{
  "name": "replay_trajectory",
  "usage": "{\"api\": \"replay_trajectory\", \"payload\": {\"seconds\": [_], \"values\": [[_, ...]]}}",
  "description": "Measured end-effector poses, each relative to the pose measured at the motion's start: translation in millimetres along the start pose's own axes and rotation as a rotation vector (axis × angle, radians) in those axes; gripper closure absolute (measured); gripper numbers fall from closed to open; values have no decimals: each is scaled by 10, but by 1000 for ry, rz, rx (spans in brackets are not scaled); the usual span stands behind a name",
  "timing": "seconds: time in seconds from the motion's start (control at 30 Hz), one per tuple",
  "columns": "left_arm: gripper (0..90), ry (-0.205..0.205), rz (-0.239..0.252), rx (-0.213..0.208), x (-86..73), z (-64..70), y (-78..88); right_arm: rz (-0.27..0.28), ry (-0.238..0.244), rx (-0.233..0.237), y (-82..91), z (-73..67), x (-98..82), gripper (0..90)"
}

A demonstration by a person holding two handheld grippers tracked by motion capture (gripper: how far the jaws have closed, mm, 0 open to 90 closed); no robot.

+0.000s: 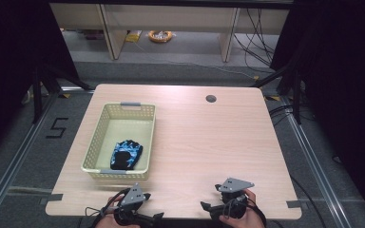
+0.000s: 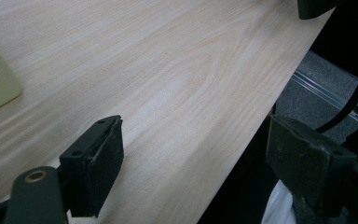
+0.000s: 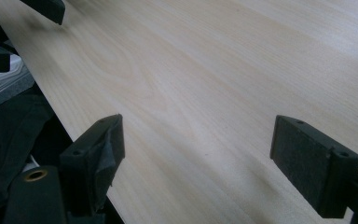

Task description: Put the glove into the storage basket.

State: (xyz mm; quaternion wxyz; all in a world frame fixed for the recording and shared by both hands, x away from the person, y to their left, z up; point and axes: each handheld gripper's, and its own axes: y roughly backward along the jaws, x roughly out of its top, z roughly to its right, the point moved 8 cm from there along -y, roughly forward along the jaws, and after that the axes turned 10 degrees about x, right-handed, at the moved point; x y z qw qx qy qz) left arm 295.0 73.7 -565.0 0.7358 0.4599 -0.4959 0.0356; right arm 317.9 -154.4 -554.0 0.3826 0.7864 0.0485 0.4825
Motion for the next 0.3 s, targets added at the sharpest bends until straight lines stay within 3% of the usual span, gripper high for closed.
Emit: {"api": "replay_trajectory", "payload": {"seconds": [0.07,0.1,0.2,0.3], "values": [[186,-21,-22,-3,-17,-19,8,-3,-5,-5,-1,3,-7,184],[186,1,-9,-10,-7,3,-1,-13,-2,-9,2,12,-13,183],[186,2,-4,-2,-7,-1,-7,-12,3,8,-11,3,-11,183],[186,5,-1,-3,-2,3,-11,-3,-5,-5,-6,9,-6,183]]}}
